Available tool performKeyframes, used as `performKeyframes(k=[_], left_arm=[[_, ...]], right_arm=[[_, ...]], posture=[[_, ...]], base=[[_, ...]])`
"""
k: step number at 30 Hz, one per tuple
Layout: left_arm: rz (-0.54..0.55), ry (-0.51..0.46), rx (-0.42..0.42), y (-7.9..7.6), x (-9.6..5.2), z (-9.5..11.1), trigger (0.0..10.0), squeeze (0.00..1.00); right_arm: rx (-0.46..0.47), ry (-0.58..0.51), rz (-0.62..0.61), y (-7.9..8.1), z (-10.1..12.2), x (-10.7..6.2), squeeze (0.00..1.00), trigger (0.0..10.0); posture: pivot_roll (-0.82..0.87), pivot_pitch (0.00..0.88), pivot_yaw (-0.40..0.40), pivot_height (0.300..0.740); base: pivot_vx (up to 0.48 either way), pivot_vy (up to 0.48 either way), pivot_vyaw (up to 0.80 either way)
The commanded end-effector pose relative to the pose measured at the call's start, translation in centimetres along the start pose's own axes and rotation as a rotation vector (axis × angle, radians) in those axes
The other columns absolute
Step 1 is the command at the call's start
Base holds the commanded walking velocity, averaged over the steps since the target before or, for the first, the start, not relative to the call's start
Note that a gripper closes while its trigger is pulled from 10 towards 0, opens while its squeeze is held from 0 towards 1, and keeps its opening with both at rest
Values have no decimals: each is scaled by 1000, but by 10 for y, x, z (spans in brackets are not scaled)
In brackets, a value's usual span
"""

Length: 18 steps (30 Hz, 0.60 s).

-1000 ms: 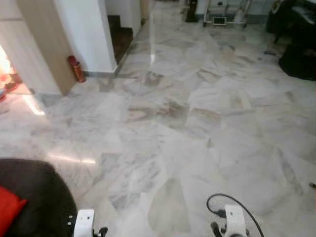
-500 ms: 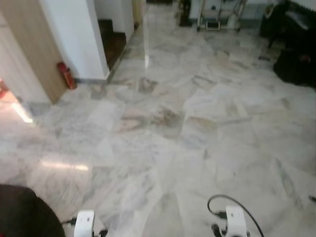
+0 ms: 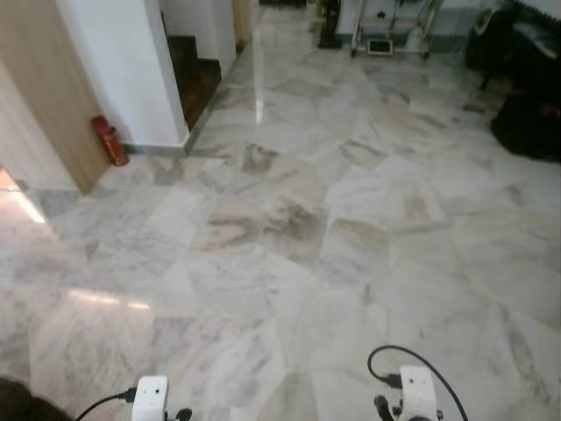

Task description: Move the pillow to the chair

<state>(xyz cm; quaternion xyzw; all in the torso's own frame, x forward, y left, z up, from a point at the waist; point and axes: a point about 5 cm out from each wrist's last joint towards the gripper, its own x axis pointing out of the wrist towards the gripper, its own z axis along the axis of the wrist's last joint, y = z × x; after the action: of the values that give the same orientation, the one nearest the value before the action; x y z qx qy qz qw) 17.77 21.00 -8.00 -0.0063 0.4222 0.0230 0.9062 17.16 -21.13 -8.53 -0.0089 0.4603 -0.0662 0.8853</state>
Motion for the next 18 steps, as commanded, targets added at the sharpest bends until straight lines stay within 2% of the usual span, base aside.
performKeyframes(k=[1,18], left_arm=[[-6,3,4,-2,0,-1,10000,0],[-13,5,11,-3,0,-1,10000,0]], right_arm=[[7,0,-10,-3,0,0,0,10000],[11,2,-8,-1,0,0,0,10000]], posture=[[34,0,20,740],[31,0,24,740]], base=[[345,0,0],[344,0,0]])
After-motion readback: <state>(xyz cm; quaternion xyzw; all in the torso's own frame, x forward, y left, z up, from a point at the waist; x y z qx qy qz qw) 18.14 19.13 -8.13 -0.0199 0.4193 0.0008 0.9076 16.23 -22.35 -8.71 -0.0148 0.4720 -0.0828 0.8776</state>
